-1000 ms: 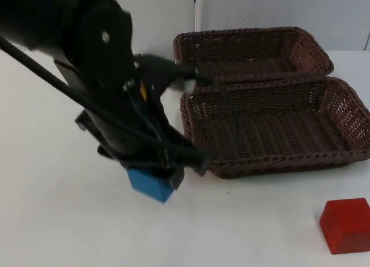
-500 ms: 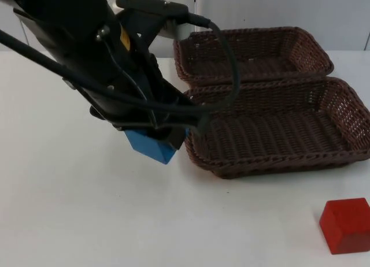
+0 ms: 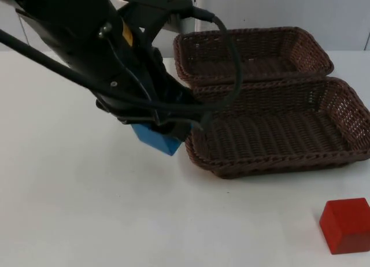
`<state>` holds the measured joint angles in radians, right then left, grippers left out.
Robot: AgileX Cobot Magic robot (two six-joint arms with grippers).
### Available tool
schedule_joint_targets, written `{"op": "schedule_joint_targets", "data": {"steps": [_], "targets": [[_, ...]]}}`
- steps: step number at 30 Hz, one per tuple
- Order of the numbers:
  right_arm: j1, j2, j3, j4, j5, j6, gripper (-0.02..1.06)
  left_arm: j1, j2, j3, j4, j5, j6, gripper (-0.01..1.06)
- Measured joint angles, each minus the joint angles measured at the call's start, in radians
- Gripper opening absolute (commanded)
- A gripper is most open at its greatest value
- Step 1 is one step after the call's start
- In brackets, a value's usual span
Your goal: Pick up one cube with the left hand and place it into the upper basket. Pick up one cube with the right hand and place it into the lower basket.
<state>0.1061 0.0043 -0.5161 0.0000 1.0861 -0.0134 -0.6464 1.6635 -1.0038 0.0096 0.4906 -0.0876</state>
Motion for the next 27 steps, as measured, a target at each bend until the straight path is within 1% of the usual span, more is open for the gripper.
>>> {"op": "schedule_joint_targets", "data": {"steps": [3, 4, 8, 9, 10, 13, 14, 18, 19, 20, 21, 23, 24, 27], "targets": [[0.000, 0.000, 0.000, 0.000, 0.000, 0.000, 1.05, 0.000, 0.010, -0.052, -0.010, -0.033, 0.029, 0.00], [0.000, 0.000, 0.000, 0.000, 0.000, 0.000, 1.05, 0.000, 0.010, -0.052, -0.010, -0.033, 0.029, 0.00], [0.000, 0.000, 0.000, 0.000, 0.000, 0.000, 1.05, 0.000, 0.078, -0.172, -0.010, -0.035, 0.073, 0.00], [0.000, 0.000, 0.000, 0.000, 0.000, 0.000, 1.05, 0.000, 0.078, -0.172, -0.010, -0.035, 0.073, 0.00], [0.000, 0.000, 0.000, 0.000, 0.000, 0.000, 1.05, 0.000, 0.104, -0.203, -0.010, -0.035, 0.088, 0.00], [0.000, 0.000, 0.000, 0.000, 0.000, 0.000, 1.05, 0.000, 0.207, -0.342, -0.010, -0.035, 0.101, 0.00], [0.000, 0.000, 0.000, 0.000, 0.000, 0.000, 1.05, 0.000, 0.207, -0.342, -0.010, -0.035, 0.101, 0.00], [0.000, 0.000, 0.000, 0.000, 0.000, 0.000, 1.05, 0.016, 0.344, -0.527, -0.017, -0.035, 0.105, 0.00], [0.000, 0.000, 0.000, 0.000, 0.000, 0.000, 1.05, 0.016, 0.344, -0.527, -0.017, -0.035, 0.105, 0.00], [0.000, 0.000, 0.000, 0.000, 0.000, 0.000, 1.05, 0.029, 0.394, -0.604, -0.024, -0.035, 0.107, 0.00], [0.000, 0.000, 0.000, 0.000, 0.000, 0.000, 1.05, 0.035, 0.413, -0.629, -0.029, -0.035, 0.107, 0.00], [0.000, 0.000, 0.000, 0.000, 0.000, 0.000, 1.05, 0.062, 0.501, -0.749, -0.065, -0.035, 0.107, 0.00], [0.000, 0.000, 0.000, 0.000, 0.000, 0.000, 1.05, 0.062, 0.501, -0.749, -0.065, -0.035, 0.107, 0.00], [0.000, 0.000, 0.000, 0.000, 0.000, 0.000, 1.05, 0.094, 0.603, -0.885, -0.100, -0.035, 0.109, 0.00]]}}
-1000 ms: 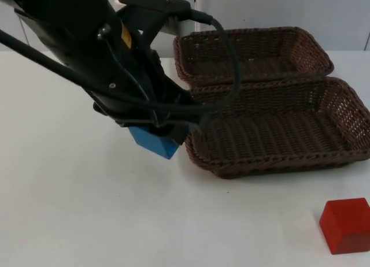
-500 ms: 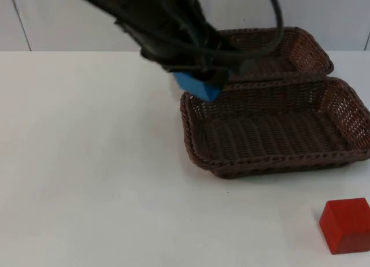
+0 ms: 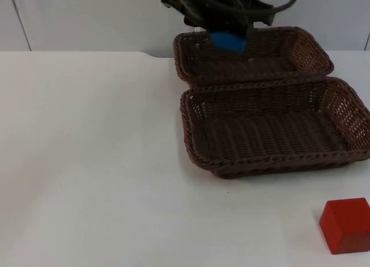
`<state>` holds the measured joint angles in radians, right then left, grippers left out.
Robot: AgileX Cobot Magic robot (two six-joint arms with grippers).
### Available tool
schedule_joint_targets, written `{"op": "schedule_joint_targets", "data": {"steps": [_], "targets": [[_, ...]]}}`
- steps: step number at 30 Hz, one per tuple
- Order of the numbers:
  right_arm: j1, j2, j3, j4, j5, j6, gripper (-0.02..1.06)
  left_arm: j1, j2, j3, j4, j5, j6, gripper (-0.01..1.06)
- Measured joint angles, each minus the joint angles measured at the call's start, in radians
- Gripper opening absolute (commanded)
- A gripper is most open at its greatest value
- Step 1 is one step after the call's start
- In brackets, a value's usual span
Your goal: Pick up one cube with the left hand and place it into the upper basket. Pick up one cube with the right hand and place it into the lower basket.
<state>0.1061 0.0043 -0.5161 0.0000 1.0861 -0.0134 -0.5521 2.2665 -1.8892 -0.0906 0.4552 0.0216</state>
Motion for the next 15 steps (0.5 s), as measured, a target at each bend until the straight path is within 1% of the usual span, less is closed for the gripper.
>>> {"op": "schedule_joint_targets", "data": {"steps": [1, 3, 5, 6, 10, 11, 15], "targets": [[0.000, 0.000, 0.000, 0.000, 0.000, 0.000, 1.05, 0.000, 0.000, 0.000, 0.000, 0.000, 0.000, 0.00], [0.000, 0.000, 0.000, 0.000, 0.000, 0.000, 1.05, 0.007, 0.061, -0.089, -0.010, -0.005, 0.007, 0.00], [0.000, 0.000, 0.000, 0.000, 0.000, 0.000, 1.05, 0.009, 0.136, -0.177, -0.010, -0.029, 0.036, 0.00], [0.000, 0.000, 0.000, 0.000, 0.000, 0.000, 1.05, 0.009, 0.136, -0.177, -0.010, -0.029, 0.036, 0.00], [0.000, 0.000, 0.000, 0.000, 0.000, 0.000, 1.05, 0.009, 0.253, -0.295, -0.013, -0.057, 0.070, 0.00], [0.000, 0.000, 0.000, 0.000, 0.000, 0.000, 1.05, 0.009, 0.253, -0.295, -0.013, -0.057, 0.070, 0.00], [0.000, 0.000, 0.000, 0.000, 0.000, 0.000, 1.05, 0.017, 0.348, -0.381, -0.015, -0.064, 0.075, 0.00]]}}
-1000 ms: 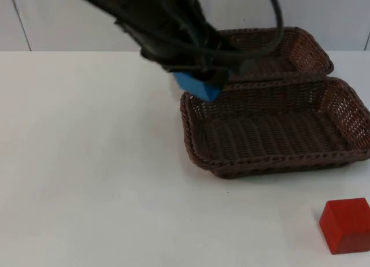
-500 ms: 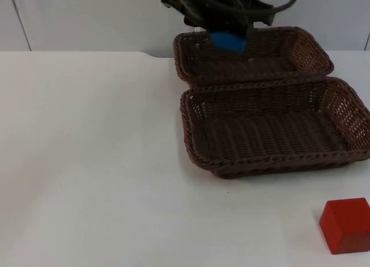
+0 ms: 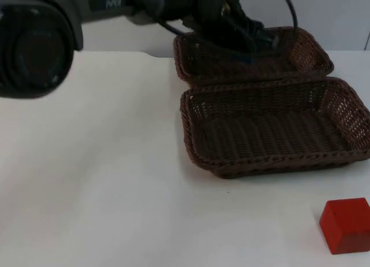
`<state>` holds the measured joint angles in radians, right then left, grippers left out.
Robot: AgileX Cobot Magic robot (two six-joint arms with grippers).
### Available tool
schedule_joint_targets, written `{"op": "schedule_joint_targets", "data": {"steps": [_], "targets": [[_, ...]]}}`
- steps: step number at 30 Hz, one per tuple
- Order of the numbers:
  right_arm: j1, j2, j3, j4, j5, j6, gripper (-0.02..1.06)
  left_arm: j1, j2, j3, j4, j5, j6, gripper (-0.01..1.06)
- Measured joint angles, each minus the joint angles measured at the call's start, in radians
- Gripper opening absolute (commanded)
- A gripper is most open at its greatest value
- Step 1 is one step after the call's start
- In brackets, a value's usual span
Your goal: Pick up one cube with the left hand and place it into the upper basket. Pick up one cube with the right hand and place it into the lower basket.
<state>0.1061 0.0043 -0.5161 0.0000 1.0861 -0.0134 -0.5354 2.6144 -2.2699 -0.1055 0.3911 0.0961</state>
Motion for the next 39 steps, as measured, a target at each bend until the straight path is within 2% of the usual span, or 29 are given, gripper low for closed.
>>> {"op": "schedule_joint_targets", "data": {"steps": [12, 17, 19, 20, 21, 22, 26, 27, 39], "targets": [[0.000, 0.000, 0.000, 0.000, 0.000, 0.000, 1.05, 0.052, 0.062, -0.020, -0.004, 0.000, 0.000, 0.00], [0.000, 0.000, 0.000, 0.000, 0.000, 0.000, 1.05, 0.062, 0.062, -0.020, -0.004, 0.051, 0.000, 0.01], [0.000, 0.000, 0.000, 0.000, 0.000, -0.002, 1.05, 0.062, 0.062, -0.020, -0.007, 0.075, 0.000, 0.11], [0.000, 0.000, 0.000, 0.000, 0.000, -0.002, 1.05, 0.062, 0.062, -0.020, -0.014, 0.077, 0.000, 0.20], [0.000, 0.000, 0.000, 0.000, 0.000, -0.002, 1.05, 0.062, 0.062, -0.020, -0.014, 0.077, 0.000, 0.38], [0.000, 0.000, 0.000, 0.000, 0.000, -0.002, 1.05, 0.062, 0.062, -0.020, -0.024, 0.079, 0.000, 0.38], [0.000, 0.000, 0.000, 0.000, 0.000, -0.002, 1.05, 0.062, 0.060, -0.020, -0.052, 0.095, 0.000, 0.99], [0.000, 0.000, 0.000, 0.000, 0.000, -0.002, 1.05, 0.062, 0.060, -0.020, -0.052, 0.095, 0.000, 1.05], [0.000, 0.000, 0.000, 0.000, 0.000, -0.002, 1.05, 0.062, -0.089, -0.022, -0.063, 0.185, 0.000, 1.05]]}}
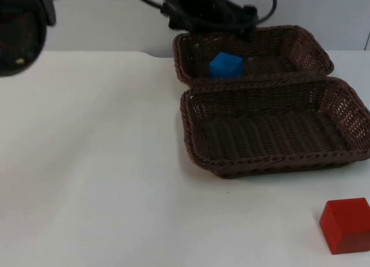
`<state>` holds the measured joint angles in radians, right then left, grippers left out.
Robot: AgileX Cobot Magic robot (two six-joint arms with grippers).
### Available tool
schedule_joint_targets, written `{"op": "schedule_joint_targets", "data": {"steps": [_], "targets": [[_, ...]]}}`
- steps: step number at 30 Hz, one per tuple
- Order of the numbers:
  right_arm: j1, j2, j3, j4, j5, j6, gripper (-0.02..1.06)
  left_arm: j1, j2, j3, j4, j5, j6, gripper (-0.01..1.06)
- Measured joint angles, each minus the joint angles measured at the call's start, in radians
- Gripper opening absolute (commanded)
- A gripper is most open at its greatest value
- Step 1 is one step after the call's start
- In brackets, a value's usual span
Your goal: Pick up one cube with the left hand and place it into the upper basket. Pick up one cube with the right hand and place it into the lower basket.
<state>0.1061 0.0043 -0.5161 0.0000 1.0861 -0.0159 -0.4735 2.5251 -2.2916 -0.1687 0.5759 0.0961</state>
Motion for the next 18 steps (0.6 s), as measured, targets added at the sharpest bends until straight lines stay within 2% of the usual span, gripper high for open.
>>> {"op": "schedule_joint_targets", "data": {"steps": [9, 18], "targets": [[0.000, 0.000, 0.000, 0.000, 0.000, 0.000, 1.05, 0.000, -0.151, -0.001, 0.002, 0.154, 0.000, 1.05], [0.000, 0.000, 0.000, 0.000, 0.000, 0.000, 1.05, 0.000, -0.169, -0.001, 0.002, 0.237, 0.000, 1.05]]}}
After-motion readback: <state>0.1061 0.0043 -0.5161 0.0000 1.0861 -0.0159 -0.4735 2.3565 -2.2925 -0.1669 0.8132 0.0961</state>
